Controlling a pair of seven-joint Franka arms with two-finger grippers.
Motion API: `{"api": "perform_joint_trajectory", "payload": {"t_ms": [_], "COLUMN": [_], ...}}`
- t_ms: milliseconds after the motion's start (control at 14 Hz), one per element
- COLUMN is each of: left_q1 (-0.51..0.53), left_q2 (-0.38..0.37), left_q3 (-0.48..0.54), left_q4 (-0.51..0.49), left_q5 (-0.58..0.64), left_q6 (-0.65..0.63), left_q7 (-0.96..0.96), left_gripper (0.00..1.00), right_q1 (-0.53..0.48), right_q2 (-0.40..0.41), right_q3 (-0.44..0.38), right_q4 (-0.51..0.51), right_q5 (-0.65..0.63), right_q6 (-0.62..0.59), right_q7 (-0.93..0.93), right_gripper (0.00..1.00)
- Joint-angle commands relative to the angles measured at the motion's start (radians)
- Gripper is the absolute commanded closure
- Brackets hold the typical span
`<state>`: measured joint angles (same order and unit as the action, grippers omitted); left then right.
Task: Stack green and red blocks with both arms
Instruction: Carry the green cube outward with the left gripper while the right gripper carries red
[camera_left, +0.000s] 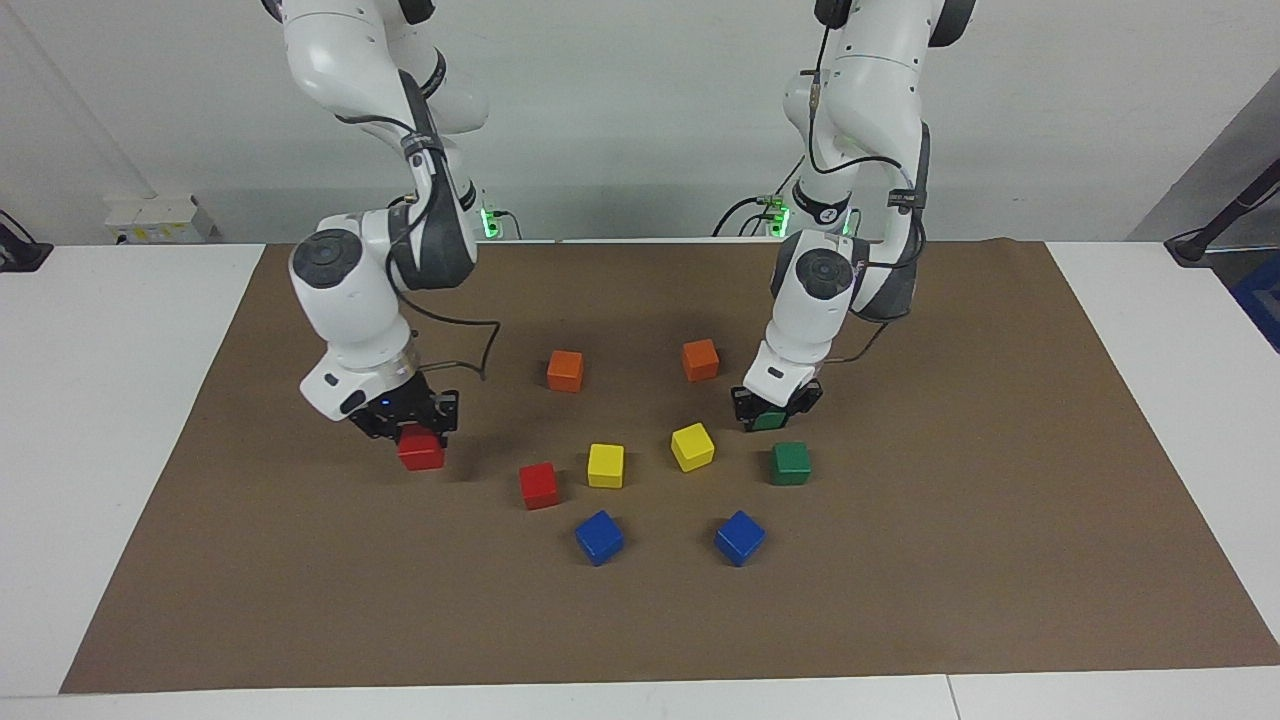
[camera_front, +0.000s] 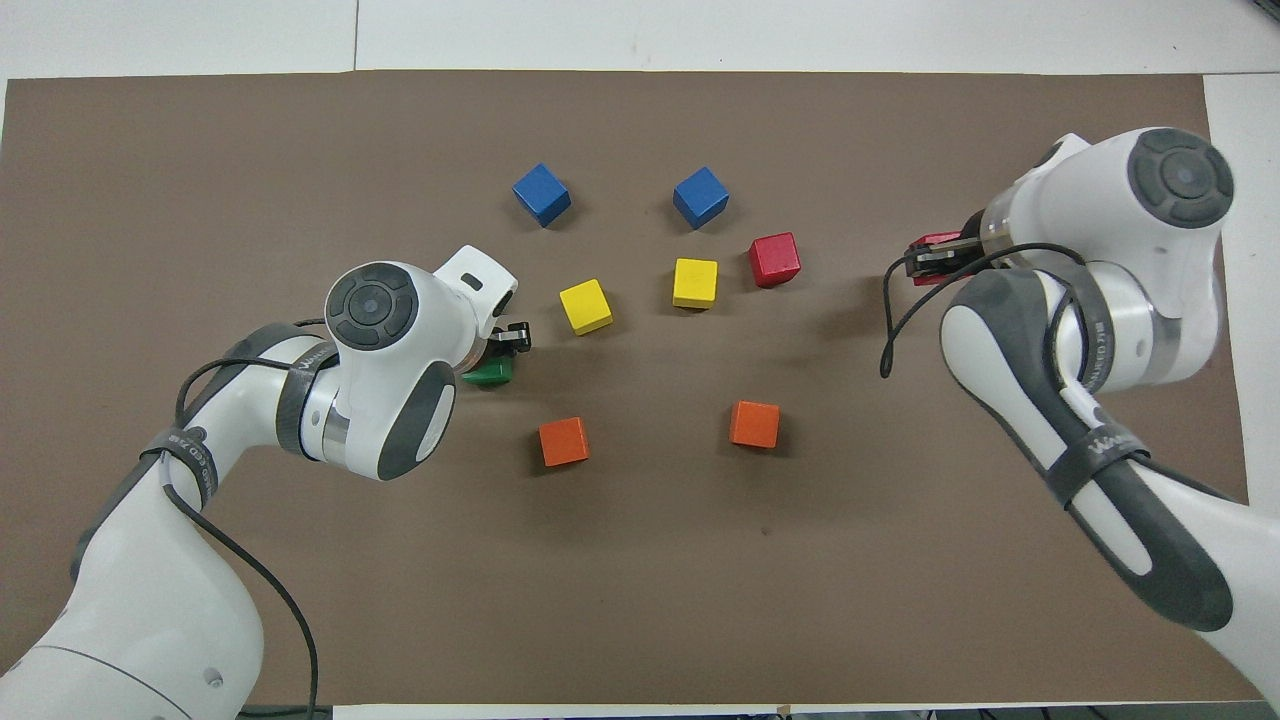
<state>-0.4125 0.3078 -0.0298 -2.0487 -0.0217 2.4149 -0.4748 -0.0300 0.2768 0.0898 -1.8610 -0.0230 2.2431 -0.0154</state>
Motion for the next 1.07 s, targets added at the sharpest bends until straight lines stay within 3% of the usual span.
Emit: {"api": "perform_joint_trajectory", "payload": {"t_ms": [0,214,500,786,1000], "left_q1": [-0.003,0.09,0.269,0.472,0.566], "left_q2": [-0.033,-0.127,-0.185,-0.211,-0.227], "left_q3": [0.016,0.016,0.019,0.019,0.019], "left_q4": [0.01,0.016,0.004,-0.066,-0.154], "left_q5": [-0.012,-0.012,-0.012,-0.012,-0.012], "left_q6": [-0.066,-0.193,-0.286,-0.252,-0.151], "left_q7": [0.007,0.112,0.351,0.579,0.717], "left_gripper": [1.0,1.0,1.0,1.0,1.0], "right_q1": [-0.082,-0.146,-0.143,-0.14,-0.14], "right_q2": [0.045,0.11,0.116,0.114,0.114], "right_q3": [0.008,0.01,0.01,0.011,0.01], "right_q4": [0.008,0.005,-0.009,-0.03,-0.049], "right_q5": [-0.009,-0.009,-0.003,-0.003,-0.003], "right_q6": [0.047,0.114,0.113,0.116,0.124], "right_q7": [-0.119,-0.19,-0.166,-0.132,-0.123], "right_gripper": [1.0,0.99,0.99,0.99,0.97]}}
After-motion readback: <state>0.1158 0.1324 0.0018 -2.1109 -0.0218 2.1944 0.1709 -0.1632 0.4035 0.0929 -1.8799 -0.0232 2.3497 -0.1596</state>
